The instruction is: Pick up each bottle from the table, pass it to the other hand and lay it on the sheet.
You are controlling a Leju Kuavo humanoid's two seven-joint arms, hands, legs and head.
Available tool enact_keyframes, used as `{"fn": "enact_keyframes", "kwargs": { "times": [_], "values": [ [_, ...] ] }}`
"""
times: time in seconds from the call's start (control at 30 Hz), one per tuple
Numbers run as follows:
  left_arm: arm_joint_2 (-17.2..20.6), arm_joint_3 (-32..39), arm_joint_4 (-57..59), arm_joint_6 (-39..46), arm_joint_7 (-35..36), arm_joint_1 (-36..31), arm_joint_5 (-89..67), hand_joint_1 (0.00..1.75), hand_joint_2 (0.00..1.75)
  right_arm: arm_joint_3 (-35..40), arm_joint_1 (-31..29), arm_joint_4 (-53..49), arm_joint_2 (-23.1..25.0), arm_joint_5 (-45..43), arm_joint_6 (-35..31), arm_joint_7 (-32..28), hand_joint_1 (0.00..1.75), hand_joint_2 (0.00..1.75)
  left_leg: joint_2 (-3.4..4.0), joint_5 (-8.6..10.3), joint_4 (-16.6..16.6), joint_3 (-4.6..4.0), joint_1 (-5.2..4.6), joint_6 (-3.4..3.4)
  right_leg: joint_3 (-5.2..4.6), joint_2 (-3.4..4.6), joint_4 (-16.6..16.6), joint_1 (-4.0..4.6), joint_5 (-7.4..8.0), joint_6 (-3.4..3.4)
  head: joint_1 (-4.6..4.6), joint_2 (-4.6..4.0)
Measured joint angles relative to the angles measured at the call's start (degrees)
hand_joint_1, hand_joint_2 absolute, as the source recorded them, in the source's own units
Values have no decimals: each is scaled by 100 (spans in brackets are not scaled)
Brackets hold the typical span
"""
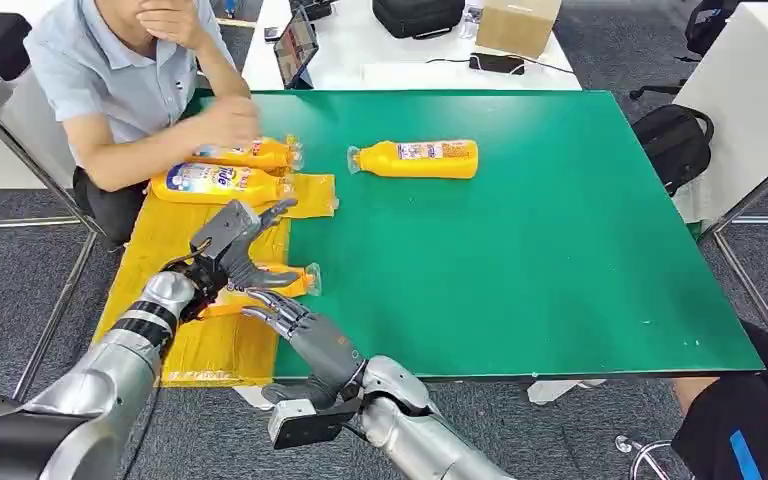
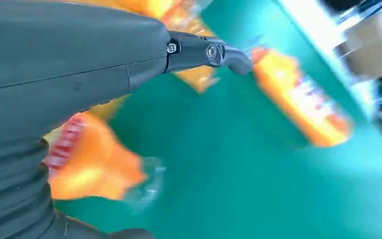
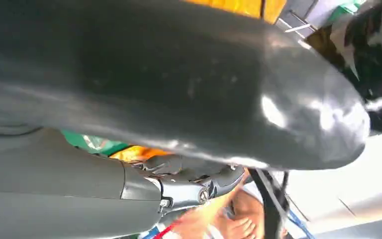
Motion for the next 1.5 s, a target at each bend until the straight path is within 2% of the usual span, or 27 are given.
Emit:
{"fn": "enact_keyframes", "kwargs": {
  "times": [0.23,0.27,0.4,0.53,0.7,0.8,0.9,1.0,1.13,1.2,1.27,1.37,1.5],
  "values": [
    [-83,-2,-552,134,-9,263,359,0,175,-9,6,-2,-33,125,-4,0,0,0,4,1,0,1,2,0,-2,0,1,1,0,0,-2,0],
    [-109,13,-677,195,2,336,554,0,175,-29,19,-6,-33,193,-4,0,0,175,4,0,0,1,2,0,-2,1,1,1,0,0,-4,0],
    [-430,211,-2040,523,244,1092,1593,0,175,-299,276,-261,-48,527,-33,0,0,175,4,-2,0,-3,-1,0,-2,0,-2,-1,-1,1,-2,0],
    [-864,477,-3563,855,536,1885,1834,0,175,-669,718,-1037,-59,444,-232,0,0,175,4,-7,0,-11,-1,2,-6,0,-10,-1,-2,1,-2,0],
    [-1368,658,-5311,1456,671,2890,2186,0,175,-1040,1448,-3123,-290,-500,-1125,0,0,175,4,-13,0,-15,-2,4,-15,0,-18,-1,-3,0,-2,0],
    [-1486,651,-5993,2134,710,3261,2125,0,175,-1481,1930,-4317,-359,-725,-1024,0,0,175,3,-13,0,-16,-1,5,-13,-1,-18,0,-3,0,-2,0],
    [-1504,669,-6528,2520,636,3506,1774,0,175,-1963,2286,-5082,-367,-817,-807,0,0,175,3,-13,-1,-15,0,4,-12,-1,-17,1,-3,0,-2,0],
    [-1515,675,-7007,2826,698,3655,1190,0,175,-2243,2516,-5506,-394,-679,-1078,-2,0,175,4,-12,-1,-12,0,4,-10,-1,-17,1,-3,0,-2,0],
    [-1528,651,-7258,2743,913,3729,1174,0,175,-2609,2665,-5794,-396,-819,-1128,0,0,175,4,-12,-1,-10,-1,4,-6,0,-18,0,-3,0,-2,0],
    [-1536,625,-7205,2484,1019,3787,1220,0,175,-2952,2669,-5735,-304,-593,-788,112,0,175,3,-12,-1,-9,-1,5,-3,-1,-18,0,-3,0,-2,0],
    [-1554,605,-7045,2235,872,3942,1147,0,175,-3360,2602,-5419,-256,21,-338,366,0,175,5,-14,-1,-1,-1,5,4,0,-19,0,-3,0,-2,0],
    [-1589,548,-6761,2076,608,4226,905,0,175,-3998,2446,-4532,-245,875,-394,647,0,175,-2,-13,-1,-4,-2,5,1,-4,-21,-1,-3,1,-2,0],
    [-1604,446,-6580,2074,575,4358,809,0,175,-4667,2214,-3853,-245,839,-525,612,0,175,-13,-13,-1,-8,-2,5,1,-11,-19,0,-3,1,-2,0]
  ]
}}
